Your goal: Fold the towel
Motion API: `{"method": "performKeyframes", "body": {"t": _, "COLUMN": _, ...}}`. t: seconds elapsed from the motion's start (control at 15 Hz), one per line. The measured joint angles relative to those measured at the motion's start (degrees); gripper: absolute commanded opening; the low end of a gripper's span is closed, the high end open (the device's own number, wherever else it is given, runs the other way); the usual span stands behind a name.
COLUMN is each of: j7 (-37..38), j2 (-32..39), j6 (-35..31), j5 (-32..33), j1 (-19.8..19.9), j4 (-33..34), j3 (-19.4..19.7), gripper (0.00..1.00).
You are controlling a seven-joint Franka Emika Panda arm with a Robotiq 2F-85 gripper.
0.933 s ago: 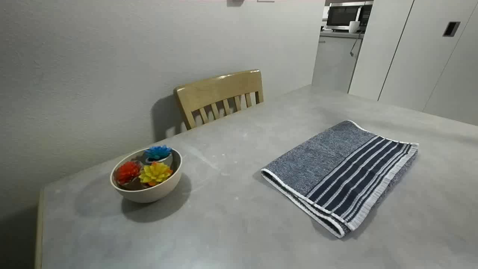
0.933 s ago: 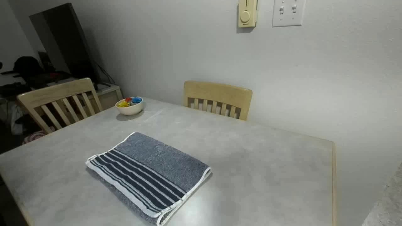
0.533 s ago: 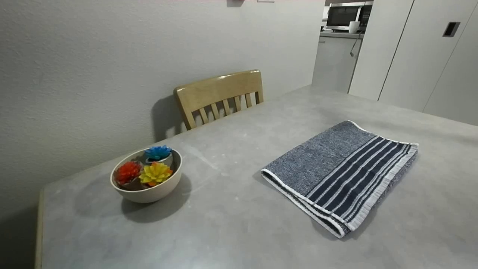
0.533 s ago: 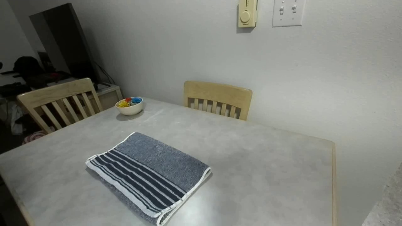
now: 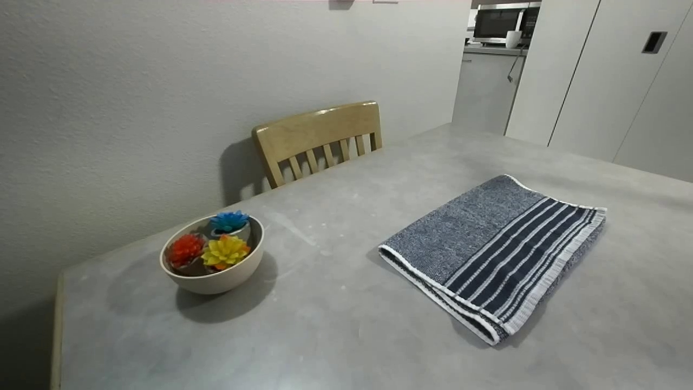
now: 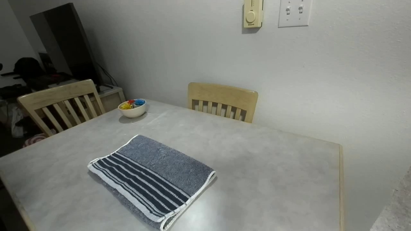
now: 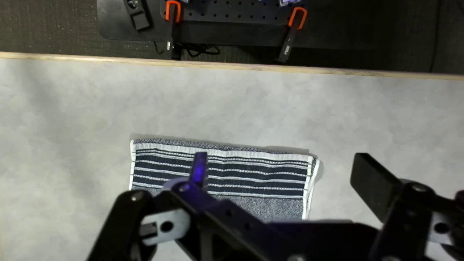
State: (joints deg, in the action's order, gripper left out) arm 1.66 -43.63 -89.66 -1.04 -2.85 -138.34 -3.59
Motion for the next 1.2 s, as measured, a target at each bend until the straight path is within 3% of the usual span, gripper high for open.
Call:
{"method": "performKeyframes", "body": {"t": 0.2, "j7": -0.1, "j2": 3.7, "j6": -1.9, "j5": -1.4, "j1": -0.6, "j4": -0.1, "j3": 0.0, "gripper": 1.0}}
{"method": "performKeyframes", "body": {"t": 0.53, "j7": 1.8, "j2": 2.5, "j6": -2.6, "j5": -1.4, "j1": -0.3, "j4": -0.1, "j3": -0.1, "gripper": 1.0}}
{"method": "performKeyframes", "body": {"t": 0.8, "j7": 5.7, "j2": 3.6, "j6": -9.3, "j5": -1.3, "j1": 0.2, "j4": -0.5, "j3": -0.2, "gripper": 1.0}}
{"method": "performKeyframes", "body": {"t": 1.2, "j7": 5.7, "j2": 12.0, "j6": -20.4, "j5": -1.5, "j1": -0.3, "j4": -3.2, "j3": -0.3, "gripper": 1.0}}
